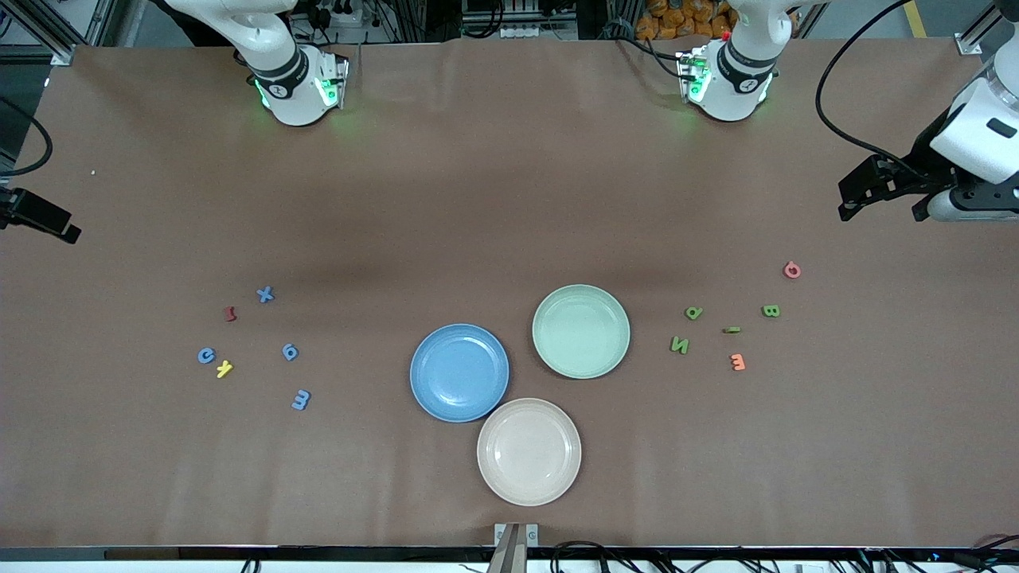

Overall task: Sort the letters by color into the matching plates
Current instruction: 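Move the right gripper toward blue letters while the left gripper nears green letters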

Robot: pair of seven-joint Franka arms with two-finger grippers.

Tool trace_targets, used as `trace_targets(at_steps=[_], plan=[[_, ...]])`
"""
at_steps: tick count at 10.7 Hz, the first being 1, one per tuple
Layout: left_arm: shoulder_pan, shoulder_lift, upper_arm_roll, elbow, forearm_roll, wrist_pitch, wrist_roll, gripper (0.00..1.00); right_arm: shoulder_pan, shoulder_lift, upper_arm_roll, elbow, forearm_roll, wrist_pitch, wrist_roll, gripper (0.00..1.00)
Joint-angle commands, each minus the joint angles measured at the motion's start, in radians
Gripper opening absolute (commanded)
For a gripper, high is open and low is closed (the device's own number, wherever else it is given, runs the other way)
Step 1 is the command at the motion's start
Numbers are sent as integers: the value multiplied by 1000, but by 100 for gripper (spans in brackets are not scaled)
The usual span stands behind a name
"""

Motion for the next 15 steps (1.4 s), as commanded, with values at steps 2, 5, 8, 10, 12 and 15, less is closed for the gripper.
trace_targets(at_steps=[2, 5, 8, 10, 12, 15], plan=[[-1, 22, -4, -16, -14, 2, 19, 100, 9, -2, 3, -1, -12, -10, -9, 100], [-4, 27, -9, -132, -19, 144, 18, 100, 9, -2, 3, -1, -12, -10, -9, 100], [-16, 57, -13, -284, -19, 339, 13, 100, 6, 11, 3, -74, -10, 74, -6, 100], [-14, 134, -13, -281, -25, 353, 1, 100, 5, 11, 4, -166, -7, 185, 6, 100], [-11, 198, -12, -281, -36, 387, -33, 100, 8, 12, 4, -256, 8, 284, 14, 100], [-10, 292, -6, -284, -15, 457, -46, 98, 8, 9, 4, -416, 88, 444, 17, 100]])
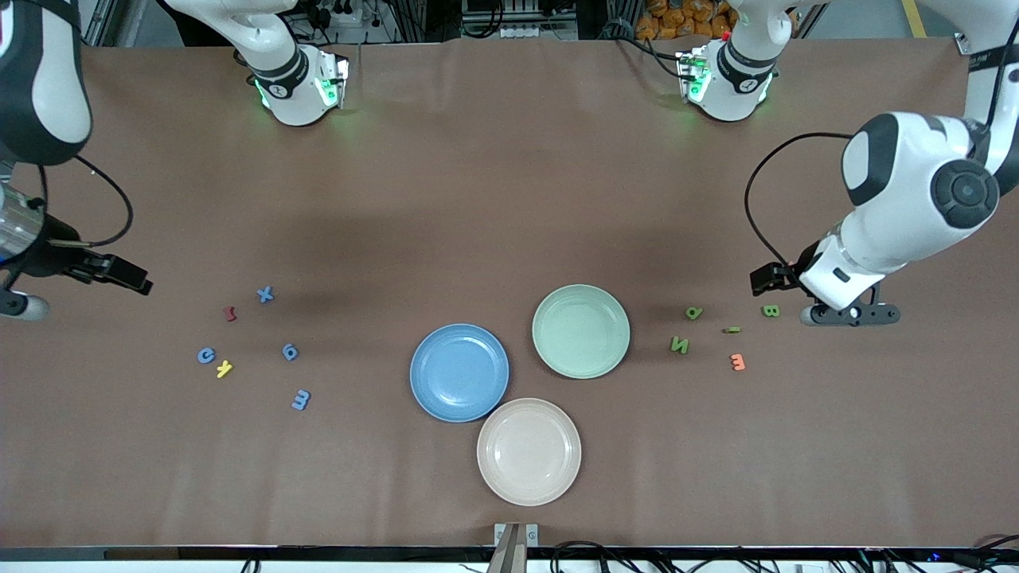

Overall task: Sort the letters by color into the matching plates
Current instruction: 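Grasp the blue x with the right gripper while the left gripper grasps green letter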

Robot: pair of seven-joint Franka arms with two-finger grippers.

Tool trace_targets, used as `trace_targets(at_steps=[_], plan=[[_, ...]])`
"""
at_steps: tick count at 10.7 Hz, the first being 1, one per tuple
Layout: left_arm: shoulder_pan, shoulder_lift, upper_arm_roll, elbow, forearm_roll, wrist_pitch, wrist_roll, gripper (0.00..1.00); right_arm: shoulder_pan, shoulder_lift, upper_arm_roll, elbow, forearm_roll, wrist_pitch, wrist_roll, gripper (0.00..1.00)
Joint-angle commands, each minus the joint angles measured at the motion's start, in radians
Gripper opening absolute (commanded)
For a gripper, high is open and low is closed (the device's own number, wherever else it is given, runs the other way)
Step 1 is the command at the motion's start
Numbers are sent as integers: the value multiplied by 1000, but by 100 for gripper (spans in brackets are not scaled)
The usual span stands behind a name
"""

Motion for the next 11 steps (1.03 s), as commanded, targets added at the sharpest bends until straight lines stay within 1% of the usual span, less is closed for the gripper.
trace_targets(at_steps=[1, 2, 3, 5, 6, 7, 8, 9, 11], plan=[[3, 95, 3, 4, 36, 87, -38, 95, 3, -26, 9, -185, 39, 164, 14, 100], [2, 127, 3, 4, 97, 114, -61, 93, 4, -23, 24, -230, 39, 217, -1, 100], [0, 156, 3, 5, 125, 145, -108, 86, 7, -20, 48, -279, 39, 277, -41, 100], [-6, 212, 3, 13, 181, 194, -162, 83, 9, -17, 66, -381, 41, 363, -208, 100], [-12, 229, 3, 15, 186, 210, -180, 82, 9, -14, 78, -428, 39, 411, -288, 100], [-24, 248, 3, 16, 186, 216, -202, 79, 9, -14, 81, -480, 39, 466, -401, 100], [-32, 270, 4, 27, 186, 216, -217, 79, 6, -15, 81, -503, 39, 480, -543, 100], [-32, 282, 4, 27, 188, 228, -225, 76, 0, -15, 81, -511, 39, 482, -634, 100], [-30, 301, 6, 10, 203, 277, -225, 75, -6, -2, 79, -534, 38, 509, -713, 100]])
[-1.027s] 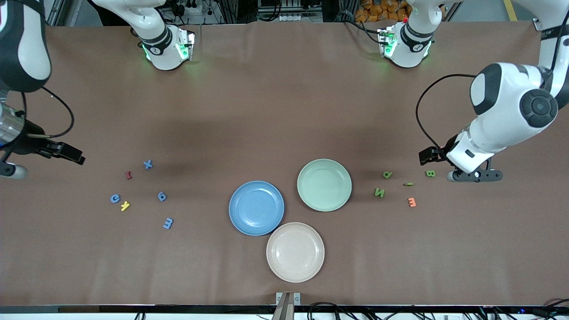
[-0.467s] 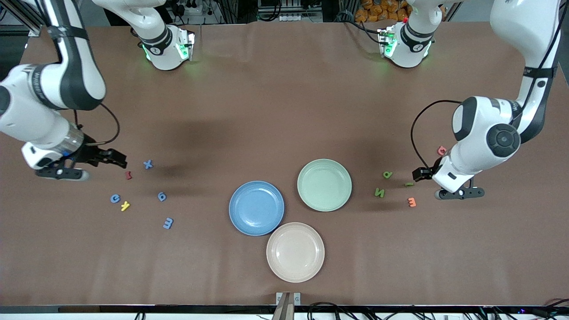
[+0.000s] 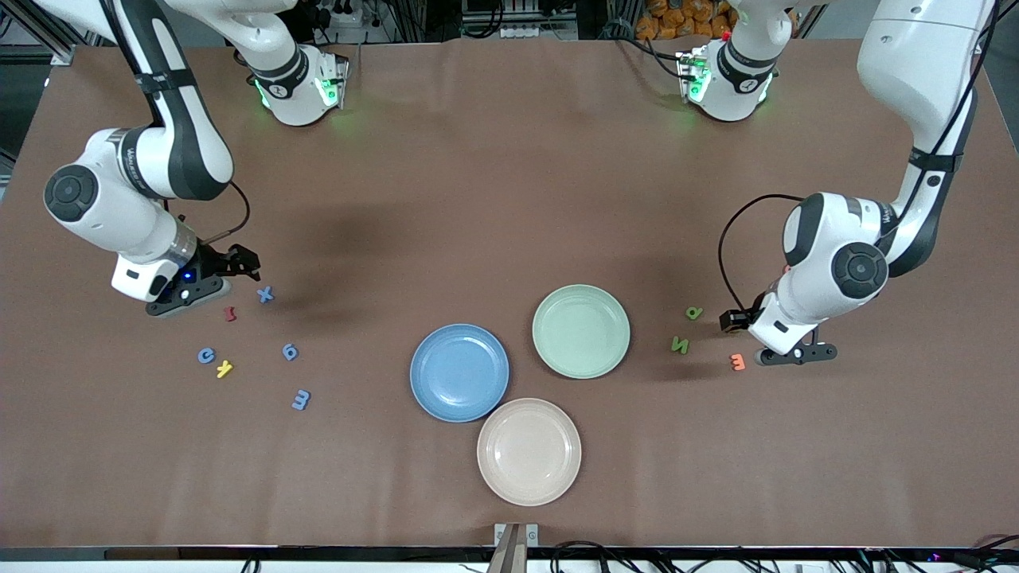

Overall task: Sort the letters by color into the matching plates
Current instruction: 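Grasp the blue x with the right gripper while the left gripper grasps green letter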

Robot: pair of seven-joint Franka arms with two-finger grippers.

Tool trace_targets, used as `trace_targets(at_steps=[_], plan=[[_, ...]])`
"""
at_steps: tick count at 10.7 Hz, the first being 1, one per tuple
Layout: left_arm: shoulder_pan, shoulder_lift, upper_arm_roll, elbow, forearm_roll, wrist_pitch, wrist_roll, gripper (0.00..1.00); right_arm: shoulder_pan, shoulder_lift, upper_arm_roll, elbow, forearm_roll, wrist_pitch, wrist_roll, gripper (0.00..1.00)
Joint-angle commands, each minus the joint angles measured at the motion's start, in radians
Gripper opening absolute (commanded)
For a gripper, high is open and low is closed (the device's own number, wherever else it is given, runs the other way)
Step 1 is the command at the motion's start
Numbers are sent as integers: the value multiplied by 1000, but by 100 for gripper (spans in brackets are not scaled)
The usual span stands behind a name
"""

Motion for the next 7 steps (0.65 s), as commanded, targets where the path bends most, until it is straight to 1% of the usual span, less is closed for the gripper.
trace_targets(at_steps=[1, 2, 5, 7], plan=[[-1, 39, 3, -3, 56, 55, -35, 75, -18, 1, 5, -69, 6, 85, -144, 100], [1, 42, 3, -15, 59, 75, -35, 72, -33, 14, 5, -95, 6, 143, -181, 100], [6, 56, 3, -41, 59, 112, -35, 65, -38, 66, 6, -103, 3, 184, -209, 100], [6, 62, 4, -60, 64, 137, -32, 63, -40, 115, 6, -103, 0, 236, -222, 100]])
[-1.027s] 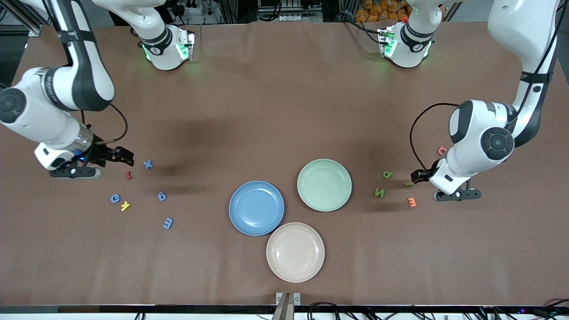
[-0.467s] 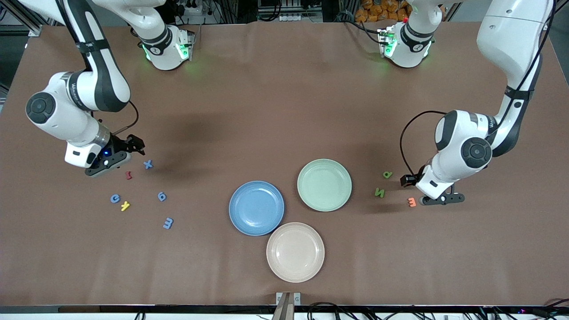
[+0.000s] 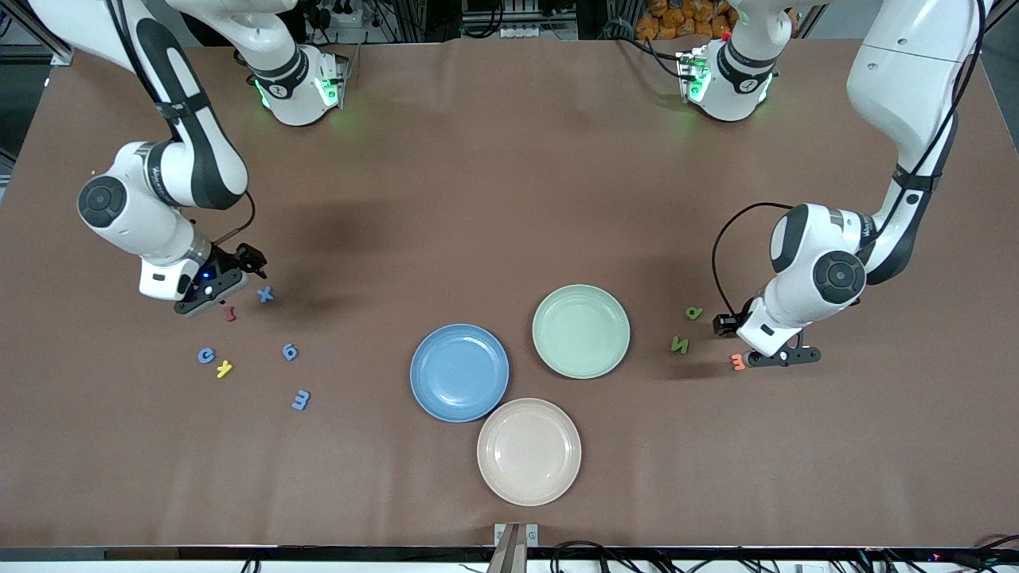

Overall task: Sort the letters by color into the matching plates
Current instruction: 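Grasp the blue x with the right gripper while the left gripper grasps green letter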

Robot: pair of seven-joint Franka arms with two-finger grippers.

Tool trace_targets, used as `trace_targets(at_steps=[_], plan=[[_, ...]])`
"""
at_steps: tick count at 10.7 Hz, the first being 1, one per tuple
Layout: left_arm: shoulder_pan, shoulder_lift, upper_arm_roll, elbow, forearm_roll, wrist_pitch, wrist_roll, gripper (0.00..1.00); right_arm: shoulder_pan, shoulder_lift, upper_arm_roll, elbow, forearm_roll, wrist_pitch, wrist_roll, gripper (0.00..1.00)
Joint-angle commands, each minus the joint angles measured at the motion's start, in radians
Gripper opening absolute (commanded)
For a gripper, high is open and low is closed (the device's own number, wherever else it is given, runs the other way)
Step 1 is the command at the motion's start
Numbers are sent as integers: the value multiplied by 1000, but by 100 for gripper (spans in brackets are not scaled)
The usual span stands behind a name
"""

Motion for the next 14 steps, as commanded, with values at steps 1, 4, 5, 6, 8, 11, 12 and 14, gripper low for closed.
trace_targets(at_steps=[1, 4, 5, 6, 8, 11, 12, 14], plan=[[5, 3, -1, -30, 81, 37, -33, 62, -19, 68, 9, -6, 0, 93, -50, 100], [7, 5, 1, -43, 97, 46, -33, 61, -22, 124, 9, -10, -20, 175, -70, 100], [7, 5, 1, -48, 97, 50, -33, 60, -23, 133, 9, -16, -21, 195, -81, 100], [7, 11, 1, -50, 102, 60, -33, 56, -25, 137, 9, -30, -21, 216, -96, 100], [8, 23, 2, -51, 113, 78, -33, 56, -43, 141, 9, -62, -21, 268, -141, 100], [8, 29, 5, -54, 113, 89, -33, 52, -46, 142, 10, -78, -21, 282, -149, 100], [8, 29, 7, -54, 113, 89, -33, 46, -45, 145, 13, -84, -21, 290, -149, 100], [8, 32, 7, -54, 113, 93, -33, 35, -45, 150, 23, -85, -21, 298, -147, 100]])
